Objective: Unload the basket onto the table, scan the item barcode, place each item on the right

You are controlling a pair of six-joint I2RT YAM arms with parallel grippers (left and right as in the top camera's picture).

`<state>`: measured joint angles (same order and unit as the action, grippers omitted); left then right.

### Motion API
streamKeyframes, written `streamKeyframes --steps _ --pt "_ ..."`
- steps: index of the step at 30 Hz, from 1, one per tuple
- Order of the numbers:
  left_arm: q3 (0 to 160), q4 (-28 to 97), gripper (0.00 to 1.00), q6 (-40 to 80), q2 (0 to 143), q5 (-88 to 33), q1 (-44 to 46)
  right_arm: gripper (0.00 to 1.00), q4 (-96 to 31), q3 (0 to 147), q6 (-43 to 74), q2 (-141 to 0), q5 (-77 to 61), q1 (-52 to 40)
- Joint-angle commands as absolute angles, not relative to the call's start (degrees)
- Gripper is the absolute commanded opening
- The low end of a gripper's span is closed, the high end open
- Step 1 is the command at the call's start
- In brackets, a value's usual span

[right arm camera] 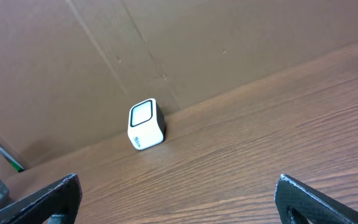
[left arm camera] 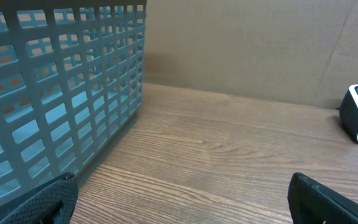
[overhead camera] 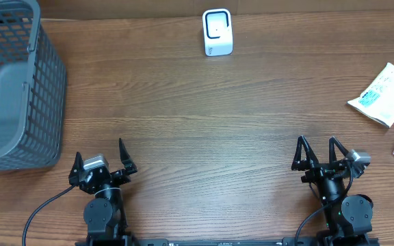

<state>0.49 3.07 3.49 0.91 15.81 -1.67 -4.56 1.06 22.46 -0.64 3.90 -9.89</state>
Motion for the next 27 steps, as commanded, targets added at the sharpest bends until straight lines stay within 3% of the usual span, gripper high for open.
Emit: streamKeyframes --steps 1,27 --pt "0.36 3.18 1.00 2.76 0.19 15.35 -2.22 1.00 -4.32 0.45 22.28 -0.16 4.64 -10.28" --pt "0.36 3.44 1.00 -4.69 0.19 10.76 -2.22 1.00 -4.32 0.45 22.28 -0.16 4.64 -10.28"
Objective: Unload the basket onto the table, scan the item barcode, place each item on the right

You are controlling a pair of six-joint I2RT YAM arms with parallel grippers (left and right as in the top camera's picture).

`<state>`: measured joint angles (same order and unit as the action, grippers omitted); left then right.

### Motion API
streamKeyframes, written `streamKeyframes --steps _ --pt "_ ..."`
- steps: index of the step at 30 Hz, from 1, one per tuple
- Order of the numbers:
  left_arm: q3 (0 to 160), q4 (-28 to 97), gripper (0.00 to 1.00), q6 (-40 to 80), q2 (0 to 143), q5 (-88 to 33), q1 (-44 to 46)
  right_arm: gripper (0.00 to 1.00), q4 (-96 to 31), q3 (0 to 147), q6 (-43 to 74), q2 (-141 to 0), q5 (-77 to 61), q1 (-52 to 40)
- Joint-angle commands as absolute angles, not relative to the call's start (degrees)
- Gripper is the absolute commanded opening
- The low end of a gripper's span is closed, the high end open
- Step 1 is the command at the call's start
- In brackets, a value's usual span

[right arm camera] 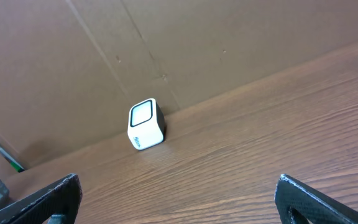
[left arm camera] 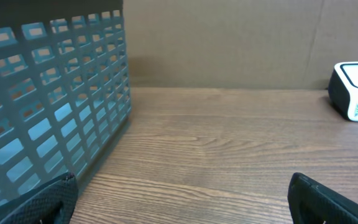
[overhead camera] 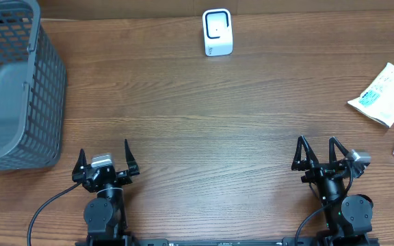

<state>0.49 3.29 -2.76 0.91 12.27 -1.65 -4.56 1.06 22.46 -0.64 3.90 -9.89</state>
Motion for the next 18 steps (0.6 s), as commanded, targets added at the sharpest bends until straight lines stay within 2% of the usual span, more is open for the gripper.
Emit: streamKeyframes --steps 1,18 --pt "0.36 3.44 1.00 -4.69 0.19 10.70 -2.22 1.00 -4.32 0.45 22.28 -0.16 4.64 -10.28" --pt "0.36 3.62 1.00 -4.71 0.19 10.61 -1.06 1.00 -4.32 0.45 22.31 -0.16 4.64 -10.28"
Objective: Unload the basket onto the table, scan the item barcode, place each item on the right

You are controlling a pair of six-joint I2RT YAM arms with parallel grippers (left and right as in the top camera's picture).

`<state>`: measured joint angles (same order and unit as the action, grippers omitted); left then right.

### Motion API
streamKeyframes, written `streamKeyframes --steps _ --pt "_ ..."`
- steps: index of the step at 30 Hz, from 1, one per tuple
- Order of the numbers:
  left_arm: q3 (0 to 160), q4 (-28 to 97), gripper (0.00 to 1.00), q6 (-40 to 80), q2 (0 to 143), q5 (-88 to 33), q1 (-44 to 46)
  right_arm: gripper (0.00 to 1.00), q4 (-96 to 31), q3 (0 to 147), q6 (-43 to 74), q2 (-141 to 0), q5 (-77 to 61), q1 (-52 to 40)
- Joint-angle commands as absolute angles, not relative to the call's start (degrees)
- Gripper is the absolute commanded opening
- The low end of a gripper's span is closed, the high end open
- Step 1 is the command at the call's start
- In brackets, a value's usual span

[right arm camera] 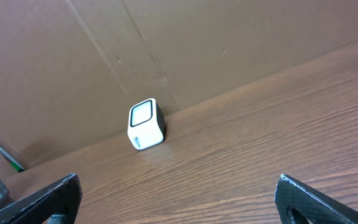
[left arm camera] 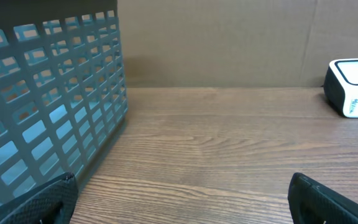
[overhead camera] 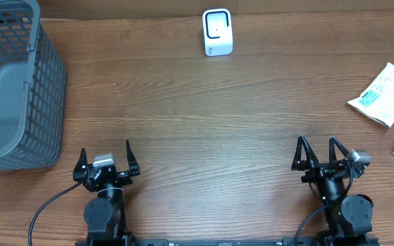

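The white barcode scanner stands at the table's far edge, also seen in the left wrist view and right wrist view. A white and green packet lies at the right edge, with purple and orange items beside it. My left gripper rests open at the front left, nothing between its fingers. My right gripper stands open at the front right, also empty, well short of the packet.
A grey mesh basket fills the back left corner; its wall looms close on the left of the left wrist view. A cardboard wall backs the table.
The left gripper turned very slightly, so the basket and scanner sit a little further left in its view. The right arm has not moved.
My left gripper was angled toward the basket at first. It then sat squared up and facing straight ahead, with the scanner further into its view. It holds nearly the same pose now. My right gripper stayed open and still throughout.
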<state>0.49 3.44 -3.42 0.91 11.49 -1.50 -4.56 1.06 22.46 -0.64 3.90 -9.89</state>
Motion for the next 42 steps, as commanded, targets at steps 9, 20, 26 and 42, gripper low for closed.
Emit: streamKeyframes --steps 9,20,26,42 --pt "0.36 3.66 1.00 -3.64 0.19 9.63 -1.06 1.00 -4.32 0.45 22.31 -0.16 4.64 -10.28" --pt "0.36 3.79 1.00 -2.55 0.19 8.93 -1.08 1.00 -4.32 0.45 22.31 -0.16 4.64 -10.28" --pt "0.36 3.70 1.00 -2.55 0.19 8.95 -1.08 1.00 -4.32 0.45 22.31 -0.16 4.64 -10.28" --pt "0.34 3.62 1.00 -2.57 0.19 9.15 -1.10 1.00 -4.32 0.45 22.31 -0.16 4.64 -10.28"
